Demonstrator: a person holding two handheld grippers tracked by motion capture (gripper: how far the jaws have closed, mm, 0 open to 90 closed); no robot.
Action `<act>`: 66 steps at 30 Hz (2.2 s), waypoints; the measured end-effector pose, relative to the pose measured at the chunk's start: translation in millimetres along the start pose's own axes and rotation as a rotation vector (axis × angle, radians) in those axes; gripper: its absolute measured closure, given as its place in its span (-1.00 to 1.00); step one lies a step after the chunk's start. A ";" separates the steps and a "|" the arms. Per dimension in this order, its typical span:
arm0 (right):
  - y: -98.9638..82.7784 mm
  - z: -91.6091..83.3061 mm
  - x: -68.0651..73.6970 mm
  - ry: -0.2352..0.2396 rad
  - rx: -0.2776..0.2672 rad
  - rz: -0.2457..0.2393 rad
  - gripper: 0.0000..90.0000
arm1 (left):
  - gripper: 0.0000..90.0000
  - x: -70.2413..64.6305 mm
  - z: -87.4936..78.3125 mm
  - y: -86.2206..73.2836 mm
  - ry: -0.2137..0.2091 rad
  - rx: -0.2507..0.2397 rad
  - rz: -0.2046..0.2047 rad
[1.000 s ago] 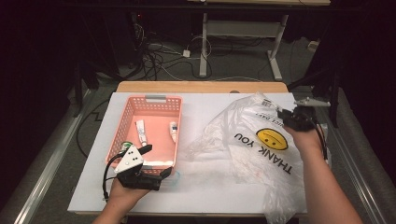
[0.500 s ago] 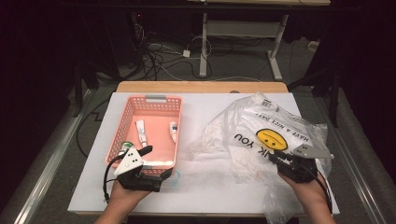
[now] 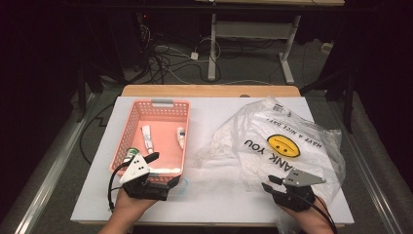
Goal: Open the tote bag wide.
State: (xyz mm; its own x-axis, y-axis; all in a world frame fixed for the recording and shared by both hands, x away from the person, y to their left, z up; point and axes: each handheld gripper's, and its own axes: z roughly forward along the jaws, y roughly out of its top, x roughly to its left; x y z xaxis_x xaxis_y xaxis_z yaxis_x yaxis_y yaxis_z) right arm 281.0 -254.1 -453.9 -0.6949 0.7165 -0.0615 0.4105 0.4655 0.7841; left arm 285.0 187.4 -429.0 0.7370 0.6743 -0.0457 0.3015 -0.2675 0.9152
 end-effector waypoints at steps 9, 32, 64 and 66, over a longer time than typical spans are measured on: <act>7.7 21.7 18.6 0.036 0.055 -0.064 0.18 | -1.00 0.8 1.0 -0.3 -0.001 0.003 0.002; 2.9 42.5 -8.3 0.042 0.103 0.003 0.16 | -1.00 -0.4 2.4 -0.7 -0.008 0.005 -0.001; -3.1 27.8 -24.6 0.016 0.016 0.086 1.00 | -1.00 -0.4 3.1 -0.9 -0.011 0.008 -0.007; -2.6 26.0 -24.3 0.019 -0.011 0.103 1.00 | -1.00 -0.7 2.1 -0.4 -0.007 0.003 -0.009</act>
State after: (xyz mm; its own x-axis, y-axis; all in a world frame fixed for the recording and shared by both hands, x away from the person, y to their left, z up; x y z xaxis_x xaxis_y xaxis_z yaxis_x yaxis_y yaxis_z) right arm 312.2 -259.2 -470.5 -0.6605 0.7502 0.0314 0.4738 0.3839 0.7925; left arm 285.7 185.6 -430.2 0.7387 0.6716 -0.0571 0.3101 -0.2635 0.9134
